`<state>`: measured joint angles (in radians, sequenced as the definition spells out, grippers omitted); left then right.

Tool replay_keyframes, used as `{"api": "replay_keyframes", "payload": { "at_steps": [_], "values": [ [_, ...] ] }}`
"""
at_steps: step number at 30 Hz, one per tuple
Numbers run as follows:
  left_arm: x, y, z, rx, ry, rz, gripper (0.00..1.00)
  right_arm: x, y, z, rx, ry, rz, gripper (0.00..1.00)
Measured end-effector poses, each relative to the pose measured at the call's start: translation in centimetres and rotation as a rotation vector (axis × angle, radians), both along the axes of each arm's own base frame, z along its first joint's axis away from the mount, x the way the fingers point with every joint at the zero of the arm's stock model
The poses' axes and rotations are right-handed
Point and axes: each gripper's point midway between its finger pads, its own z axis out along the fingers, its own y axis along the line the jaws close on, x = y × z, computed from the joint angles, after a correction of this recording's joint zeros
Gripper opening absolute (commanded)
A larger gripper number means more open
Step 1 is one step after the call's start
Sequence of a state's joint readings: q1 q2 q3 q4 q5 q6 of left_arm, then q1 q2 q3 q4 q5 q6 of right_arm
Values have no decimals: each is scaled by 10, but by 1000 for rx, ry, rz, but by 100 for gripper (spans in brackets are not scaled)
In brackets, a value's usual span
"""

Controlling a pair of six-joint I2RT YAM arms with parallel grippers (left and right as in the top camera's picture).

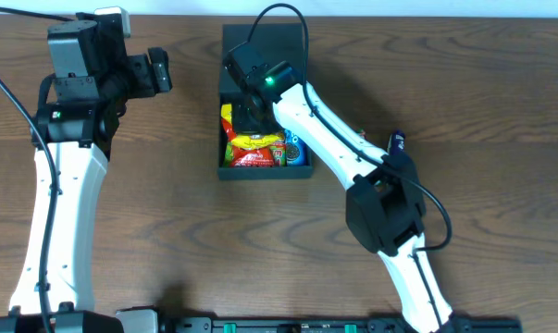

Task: Pack container
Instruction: 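Carry the yellow Hacks bag over the box with the right gripper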

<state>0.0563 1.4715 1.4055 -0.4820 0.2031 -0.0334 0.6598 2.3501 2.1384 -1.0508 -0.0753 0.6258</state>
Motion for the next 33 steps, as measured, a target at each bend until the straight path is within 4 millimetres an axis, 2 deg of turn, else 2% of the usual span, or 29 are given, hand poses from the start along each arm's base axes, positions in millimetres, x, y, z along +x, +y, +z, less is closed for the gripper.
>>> {"api": "replay_keyframes", "payload": {
  "at_steps": [1,3,5,8,9,10,12,16,18,19,20,22,24,26,29,33],
  "values": [
    [-1,0,-1,0,4,0,95,0,1,-2,-2,3,-4,31],
    [-1,0,-2,-1,10,0,95,0,1,-6,-7,9,-15,58],
    [-2,0,-2,0,12,0,95,-1,0,-16,-24,20,-11,72],
    [-2,0,-3,0,16,0,95,-2,-1,-21,-36,27,-3,81],
    [-2,0,-3,0,16,0,95,-2,-1,-20,-37,23,-1,85],
    [-2,0,-3,0,15,-1,95,-1,-1,-19,-39,17,14,93],
    [-2,0,-3,0,15,0,95,0,-2,-12,-38,0,33,99],
    [-2,0,-3,0,15,-1,95,5,-6,31,-3,-84,77,99],
    [-2,0,-3,0,15,-1,95,8,-11,69,29,-154,95,93],
    [-2,0,-3,0,15,-1,95,9,-15,87,43,-188,104,85],
    [-2,0,-3,0,16,-1,95,10,-19,104,55,-221,111,69],
    [-2,0,-3,0,15,-1,95,9,-26,134,72,-285,137,27],
    [-2,0,-3,0,15,-1,95,8,-29,148,70,-319,171,4],
    [-2,0,-3,0,15,-1,95,3,-32,145,46,-312,212,1],
    [-2,0,-3,0,15,-1,95,3,-29,126,21,-284,276,1],
    [-2,0,-3,0,15,-1,95,4,-22,81,-13,-203,354,1]
  ]
}}
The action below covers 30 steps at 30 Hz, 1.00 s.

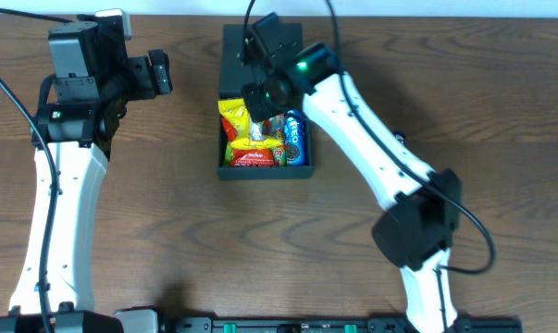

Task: Pack container
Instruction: 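Carry the yellow Hacks bag over the box with the right gripper, then push the yellow Hacks bag down into the box's left side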

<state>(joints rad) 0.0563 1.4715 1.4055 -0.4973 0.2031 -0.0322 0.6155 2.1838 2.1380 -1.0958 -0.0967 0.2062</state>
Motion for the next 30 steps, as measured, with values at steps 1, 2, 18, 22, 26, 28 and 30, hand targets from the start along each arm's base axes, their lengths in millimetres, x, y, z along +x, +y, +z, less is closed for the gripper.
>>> {"api": "replay_keyframes", "payload": {
  "at_steps": [1,2,18,22,26,28,30],
  "values": [
    [0,0,0,0,0,0,95,0,1,-9,-8,15,11,1],
    [0,0,0,0,0,0,95,0,3,-24,-19,40,28,1],
    [0,0,0,0,1,0,95,-7,16,-76,-23,133,140,1],
    [0,0,0,0,1,0,95,0,8,-52,-1,89,125,1],
    [0,0,0,0,1,0,95,8,1,-11,34,7,107,1],
    [0,0,0,0,1,0,95,8,1,1,46,-16,106,1],
    [0,0,0,0,1,0,95,7,2,4,56,-20,111,1]
  ]
}}
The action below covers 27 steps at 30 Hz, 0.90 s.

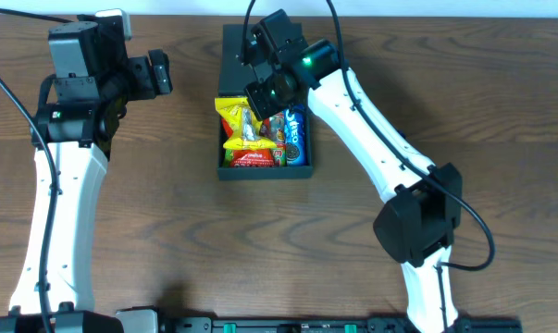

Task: Pack container
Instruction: 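Push the yellow Hacks bag down into the box's left side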

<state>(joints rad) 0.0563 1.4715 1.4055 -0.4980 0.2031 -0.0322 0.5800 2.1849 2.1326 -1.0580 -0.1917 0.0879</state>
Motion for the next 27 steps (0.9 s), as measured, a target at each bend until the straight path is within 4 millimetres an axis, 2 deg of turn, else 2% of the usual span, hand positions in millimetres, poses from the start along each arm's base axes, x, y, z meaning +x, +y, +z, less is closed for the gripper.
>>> {"api": "replay_keyframes", "payload": {
  "at_steps": [5,8,13,14,18,20,27],
  "values": [
    [0,0,0,0,0,0,95,-5,8,2,36,12,52,1],
    [0,0,0,0,0,0,95,-7,13,-6,49,33,82,1],
    [0,0,0,0,1,0,95,-12,19,-45,36,121,113,1],
    [0,0,0,0,0,0,95,-13,19,-59,25,149,118,1],
    [-1,0,-1,0,3,0,95,-18,19,-94,0,219,124,1],
    [-1,0,-1,0,4,0,95,-20,18,-101,-8,236,125,1],
    [-3,0,-3,-1,17,0,95,-20,18,-100,-1,237,131,1]
  ]
}}
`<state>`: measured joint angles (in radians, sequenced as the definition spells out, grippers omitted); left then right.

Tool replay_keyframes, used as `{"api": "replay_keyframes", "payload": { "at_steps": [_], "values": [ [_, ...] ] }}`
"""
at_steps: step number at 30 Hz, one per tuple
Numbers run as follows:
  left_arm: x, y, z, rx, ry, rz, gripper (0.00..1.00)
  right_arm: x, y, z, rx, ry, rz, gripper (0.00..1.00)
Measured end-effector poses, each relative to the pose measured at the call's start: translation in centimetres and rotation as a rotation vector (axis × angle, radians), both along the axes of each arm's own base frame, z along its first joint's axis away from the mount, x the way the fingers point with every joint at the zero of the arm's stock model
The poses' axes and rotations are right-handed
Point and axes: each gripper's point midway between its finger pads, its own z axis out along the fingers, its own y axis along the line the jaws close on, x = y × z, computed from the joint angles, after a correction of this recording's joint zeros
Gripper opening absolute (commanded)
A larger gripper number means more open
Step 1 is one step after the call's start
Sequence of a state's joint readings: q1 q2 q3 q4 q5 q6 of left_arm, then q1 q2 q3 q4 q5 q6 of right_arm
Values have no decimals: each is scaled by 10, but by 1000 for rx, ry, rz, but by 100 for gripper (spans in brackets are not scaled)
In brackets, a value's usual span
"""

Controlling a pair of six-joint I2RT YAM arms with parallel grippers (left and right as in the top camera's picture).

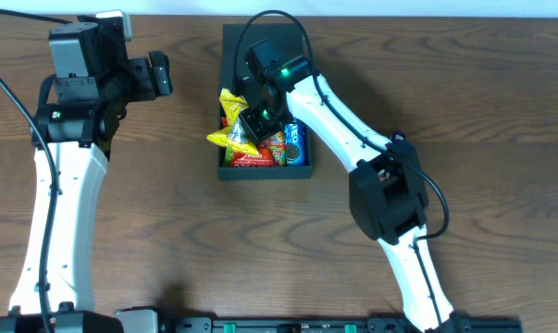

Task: Pack container
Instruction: 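Push the yellow Hacks bag down into the box's left side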

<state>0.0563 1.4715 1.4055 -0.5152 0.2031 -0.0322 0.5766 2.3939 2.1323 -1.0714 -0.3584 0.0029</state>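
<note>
A black container point(297, 169) sits at the table's upper middle, with a red packet point(253, 159) and a blue cookie packet point(295, 141) inside. My right gripper point(252, 126) is low over its left half and looks shut on a crumpled yellow bag point(225, 137). The bag is tilted, and one corner pokes out over the left wall. My left gripper point(158, 73) hangs far to the left, away from the container; its jaw state does not show.
The container's dark back section point(237, 46) extends toward the table's far edge. The right arm point(353, 120) crosses the table diagonally from its base at the lower right. The left arm point(61, 176) stands along the left side.
My right gripper has moved down and left inside the container. The yellow bag, then lying flat, is now crumpled and tilted with a corner over the left wall. The left arm has not moved.
My right gripper was first low over the snacks in the container. Then it was higher near the back, with the yellow bag lying flatter at the left. That bag stayed spread out a moment later. Now the gripper is down on it and the bag is bunched up.
</note>
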Motion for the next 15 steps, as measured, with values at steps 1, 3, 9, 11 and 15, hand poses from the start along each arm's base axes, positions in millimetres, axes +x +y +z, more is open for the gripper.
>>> {"api": "replay_keyframes", "payload": {
  "at_steps": [1,3,9,11,15],
  "values": [
    [0,0,0,0,2,0,95,1,0,3,6,-6,-1,1],
    [0,0,0,0,2,0,95,4,0,14,23,-26,-5,1],
    [0,0,-1,0,3,0,95,22,-8,84,120,-162,-38,1],
    [-1,0,0,0,1,0,95,27,-6,100,158,-200,-38,1],
    [-2,0,4,0,-7,0,95,28,2,103,187,-216,-25,1]
  ]
}}
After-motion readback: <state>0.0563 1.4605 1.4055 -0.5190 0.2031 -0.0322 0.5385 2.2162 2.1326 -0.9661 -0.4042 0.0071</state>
